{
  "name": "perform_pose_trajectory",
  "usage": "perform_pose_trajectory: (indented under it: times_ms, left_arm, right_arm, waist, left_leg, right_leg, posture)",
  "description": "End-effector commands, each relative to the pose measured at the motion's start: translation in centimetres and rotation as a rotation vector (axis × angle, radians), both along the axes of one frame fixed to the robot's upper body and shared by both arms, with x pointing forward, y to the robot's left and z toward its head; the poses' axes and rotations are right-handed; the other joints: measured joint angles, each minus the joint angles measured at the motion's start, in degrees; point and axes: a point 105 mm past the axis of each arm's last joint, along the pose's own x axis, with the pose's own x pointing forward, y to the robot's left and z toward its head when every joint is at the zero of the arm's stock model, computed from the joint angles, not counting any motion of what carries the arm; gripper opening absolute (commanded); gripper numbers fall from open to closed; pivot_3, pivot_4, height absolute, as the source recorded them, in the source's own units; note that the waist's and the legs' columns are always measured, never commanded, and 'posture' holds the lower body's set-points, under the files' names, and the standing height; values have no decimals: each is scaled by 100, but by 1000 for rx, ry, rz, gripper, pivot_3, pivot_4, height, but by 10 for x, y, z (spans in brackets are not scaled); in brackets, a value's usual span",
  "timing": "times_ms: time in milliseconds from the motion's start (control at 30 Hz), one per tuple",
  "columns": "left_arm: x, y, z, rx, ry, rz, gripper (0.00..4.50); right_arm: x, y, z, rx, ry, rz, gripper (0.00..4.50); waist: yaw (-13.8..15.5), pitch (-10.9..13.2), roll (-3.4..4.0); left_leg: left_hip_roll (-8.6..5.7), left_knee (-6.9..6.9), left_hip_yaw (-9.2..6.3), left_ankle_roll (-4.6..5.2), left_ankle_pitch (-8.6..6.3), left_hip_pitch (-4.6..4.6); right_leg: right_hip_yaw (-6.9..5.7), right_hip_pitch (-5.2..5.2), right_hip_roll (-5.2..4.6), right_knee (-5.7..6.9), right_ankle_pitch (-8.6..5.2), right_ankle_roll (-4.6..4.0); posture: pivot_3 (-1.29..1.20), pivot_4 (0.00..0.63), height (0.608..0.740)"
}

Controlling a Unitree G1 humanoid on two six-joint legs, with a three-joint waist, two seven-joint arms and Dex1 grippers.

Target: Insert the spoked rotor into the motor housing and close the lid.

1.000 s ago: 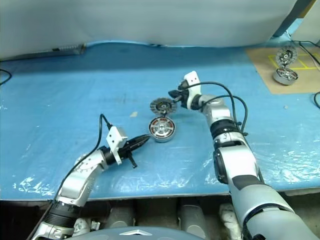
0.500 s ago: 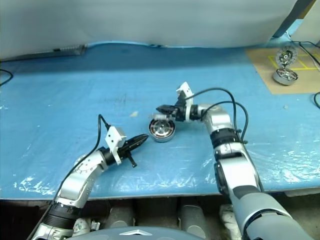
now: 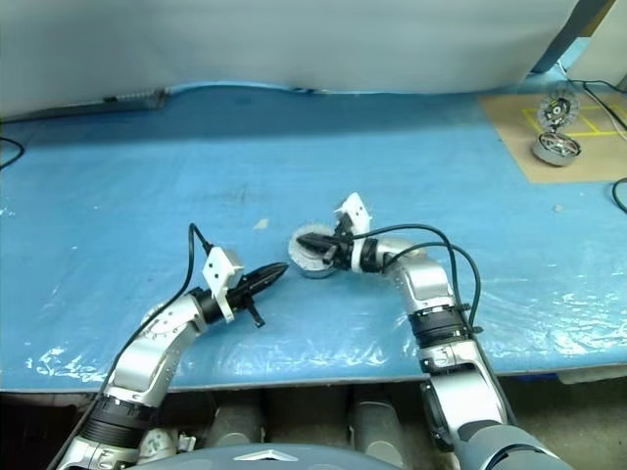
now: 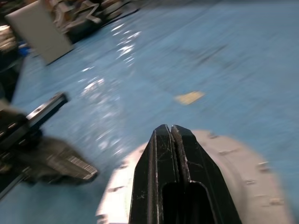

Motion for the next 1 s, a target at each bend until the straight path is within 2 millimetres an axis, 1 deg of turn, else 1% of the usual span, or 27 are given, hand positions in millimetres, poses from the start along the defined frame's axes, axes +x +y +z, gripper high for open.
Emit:
perform_pose_trajectory:
  times_ms: [33, 133, 167, 233, 300, 433, 500, 533, 667, 800, 933, 1000]
  left_arm:
    - [0, 5, 6, -10, -33, 22, 39]
    - [1, 9, 4, -6, -37, 44, 0]
    - [1, 10, 3, -2, -37, 46, 0]
    - [-1, 11, 1, 7, -39, 44, 0]
    - [-1, 12, 0, 8, -38, 46, 0]
    - [-1, 14, -3, 17, -35, 48, 0]
    - [-1, 14, -2, 16, -37, 49, 0]
    - [-1, 13, -2, 16, -37, 49, 0]
    - [0, 13, -1, 15, -38, 52, 0]
    - [0, 12, -1, 16, -39, 56, 0]
    - [-1, 12, -2, 16, -36, 58, 0]
    - [-1, 13, -3, 16, -34, 60, 0]
  right_arm:
    - [3, -8, 25, -47, -146, -137, 0]
    - [-11, -6, 15, -118, -144, -157, 578]
    - [-17, -4, 12, -134, -138, -154, 852]
    - [-29, 3, 6, -174, -133, -122, 1495]
    - [-37, 7, 2, -185, -118, -108, 2217]
    - [-41, 14, -2, -202, -112, -113, 3522]
    - [-40, 16, -3, -208, -119, -129, 4229]
    - [-39, 17, -3, -210, -121, -135, 4467]
    - [-35, 15, -7, -232, -125, -153, 4467]
    - [-31, 8, -13, -241, -108, -183, 4467]
    - [-30, 3, -15, -240, -101, -193, 4467]
    - [-32, 0, -18, -250, -107, -195, 4091]
  waist:
    - [2, 0, 0]
    - [3, 0, 0]
    - [3, 0, 0]
    - [0, 0, 0]
    - [-20, 0, 0]
    - [-14, 0, 0]
    - [-11, 0, 0]
    - [-10, 0, 0]
    - [-6, 0, 0]
    - [-7, 0, 0]
    - [-7, 0, 0]
    - [-4, 0, 0]
  left_leg:
    - [0, -8, 0, -1, 1, 0]
    - [-1, -31, 0, -5, 3, 0]
    - [-1, -36, 0, -5, 3, 0]
    - [-3, -50, 0, -8, 4, 0]
    - [-5, -56, 0, -8, 4, -1]
    - [-5, -57, 0, -10, 4, 3]
    - [-5, -56, 0, -10, 5, 5]
    - [-5, -56, 0, -10, 5, 4]
    - [-6, -58, 0, -11, 5, 3]
    - [-6, -58, 0, -12, 5, 3]
    - [-6, -56, 0, -12, 5, 4]
    - [-6, -55, 0, -12, 5, 4]
  right_leg:
    - [0, 0, 2, -6, 0, 0]
    - [-1, 0, 7, -24, -1, 2]
    - [-1, 1, 9, -31, -1, 3]
    - [-1, 1, 9, -46, 1, 5]
    - [0, 1, 9, -58, 4, 11]
    - [1, 3, 9, -58, 5, 13]
    - [1, 5, 8, -58, 5, 13]
    - [2, 5, 8, -58, 5, 13]
    - [2, 5, 8, -61, 6, 13]
    - [2, 5, 8, -60, 6, 14]
    - [3, 6, 8, -57, 6, 14]
    - [3, 6, 8, -57, 6, 14]
  posture:
    - [0, 150, 740]
    - [0, 150, 740]
    - [0, 150, 740]
    - [0, 150, 740]
    - [0, 150, 740]
    - [0, 150, 740]
    - [0, 150, 740]
    - [0, 150, 740]
    - [0, 150, 740]
    - [0, 150, 740]
    - [0, 150, 740]
    - [0, 150, 740]
